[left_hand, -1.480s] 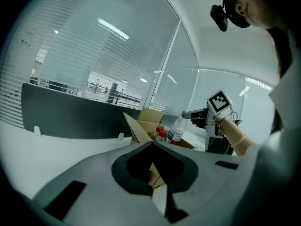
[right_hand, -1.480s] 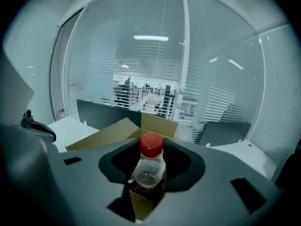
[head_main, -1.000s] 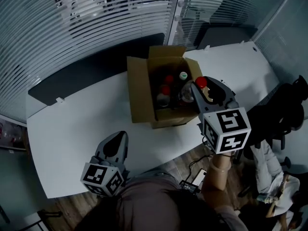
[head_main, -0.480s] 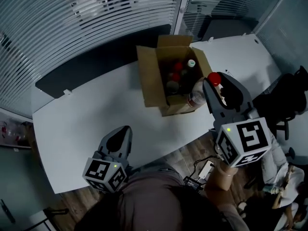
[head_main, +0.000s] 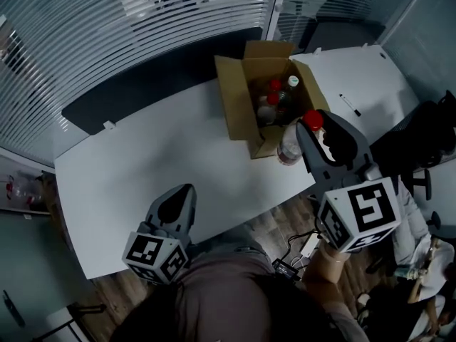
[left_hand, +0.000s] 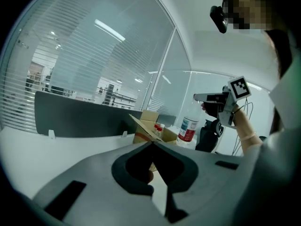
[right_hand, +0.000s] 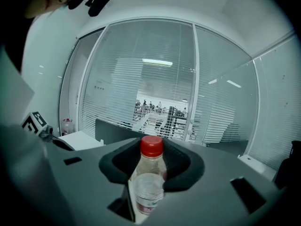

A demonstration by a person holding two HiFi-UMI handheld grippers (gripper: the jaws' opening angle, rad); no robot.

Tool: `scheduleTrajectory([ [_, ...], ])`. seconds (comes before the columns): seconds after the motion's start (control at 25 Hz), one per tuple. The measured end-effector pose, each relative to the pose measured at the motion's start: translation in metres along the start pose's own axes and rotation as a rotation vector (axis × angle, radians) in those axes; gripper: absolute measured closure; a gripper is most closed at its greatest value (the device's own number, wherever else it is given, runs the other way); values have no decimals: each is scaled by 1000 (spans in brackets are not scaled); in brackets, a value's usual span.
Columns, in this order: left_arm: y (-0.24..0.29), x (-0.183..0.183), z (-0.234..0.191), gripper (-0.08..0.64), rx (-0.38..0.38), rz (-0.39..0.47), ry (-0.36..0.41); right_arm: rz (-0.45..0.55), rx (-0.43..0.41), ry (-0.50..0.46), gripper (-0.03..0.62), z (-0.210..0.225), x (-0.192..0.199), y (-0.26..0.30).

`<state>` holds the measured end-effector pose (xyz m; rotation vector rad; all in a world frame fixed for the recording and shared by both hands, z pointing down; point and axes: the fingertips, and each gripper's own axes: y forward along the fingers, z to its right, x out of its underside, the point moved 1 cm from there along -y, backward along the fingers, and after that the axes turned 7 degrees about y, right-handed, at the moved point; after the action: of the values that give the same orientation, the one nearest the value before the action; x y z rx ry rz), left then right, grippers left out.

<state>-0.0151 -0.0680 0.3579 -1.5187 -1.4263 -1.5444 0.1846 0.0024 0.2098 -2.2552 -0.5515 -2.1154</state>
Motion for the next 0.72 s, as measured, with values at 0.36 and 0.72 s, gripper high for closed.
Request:
scheduleTrajectory([
  [0.36, -35, 16, -23, 552, -43, 11, -14, -12, -65, -2, 433, -48, 7, 10],
  [0.72, -70, 26, -46, 552, -122, 25, -39, -26, -172, -22, 433, -100, 12, 31],
])
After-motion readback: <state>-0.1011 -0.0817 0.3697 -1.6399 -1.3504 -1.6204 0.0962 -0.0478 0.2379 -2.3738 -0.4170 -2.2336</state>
